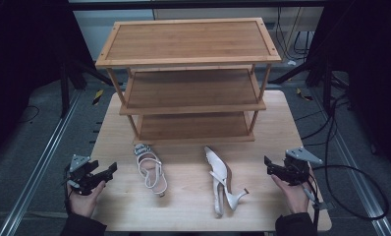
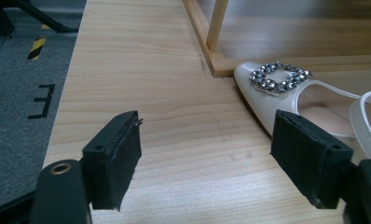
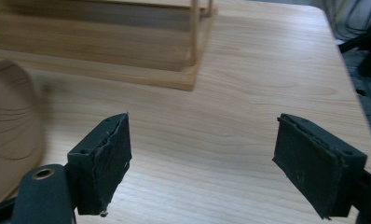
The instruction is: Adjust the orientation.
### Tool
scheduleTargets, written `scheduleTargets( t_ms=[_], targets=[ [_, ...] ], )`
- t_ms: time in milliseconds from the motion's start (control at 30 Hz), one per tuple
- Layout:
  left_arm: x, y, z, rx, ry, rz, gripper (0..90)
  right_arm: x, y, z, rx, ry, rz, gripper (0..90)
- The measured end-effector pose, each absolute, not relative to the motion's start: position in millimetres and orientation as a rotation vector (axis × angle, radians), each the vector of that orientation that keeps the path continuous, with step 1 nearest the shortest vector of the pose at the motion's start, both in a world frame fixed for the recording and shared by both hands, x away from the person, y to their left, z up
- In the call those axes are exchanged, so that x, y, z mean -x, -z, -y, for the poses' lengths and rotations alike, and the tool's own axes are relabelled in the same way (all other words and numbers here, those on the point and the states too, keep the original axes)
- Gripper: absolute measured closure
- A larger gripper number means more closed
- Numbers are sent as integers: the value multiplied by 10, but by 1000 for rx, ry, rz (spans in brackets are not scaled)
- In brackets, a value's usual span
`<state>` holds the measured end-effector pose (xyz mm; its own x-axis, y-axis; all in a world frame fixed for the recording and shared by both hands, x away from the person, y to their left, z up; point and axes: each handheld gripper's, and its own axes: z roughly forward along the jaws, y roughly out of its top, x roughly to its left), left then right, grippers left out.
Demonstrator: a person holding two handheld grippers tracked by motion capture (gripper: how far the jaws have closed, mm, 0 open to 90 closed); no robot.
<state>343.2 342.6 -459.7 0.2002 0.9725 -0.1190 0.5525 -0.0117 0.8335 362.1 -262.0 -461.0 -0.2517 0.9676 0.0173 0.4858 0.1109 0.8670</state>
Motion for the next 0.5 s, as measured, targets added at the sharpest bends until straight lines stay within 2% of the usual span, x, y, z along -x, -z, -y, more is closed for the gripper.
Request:
scheduleTargets(
  t_ms=[500],
  targets=[
    [-3425,4634,-3368,-1727,-657,-1437,350,-3461,4437,2282,-1341,-1190,-1892,176]
  ],
)
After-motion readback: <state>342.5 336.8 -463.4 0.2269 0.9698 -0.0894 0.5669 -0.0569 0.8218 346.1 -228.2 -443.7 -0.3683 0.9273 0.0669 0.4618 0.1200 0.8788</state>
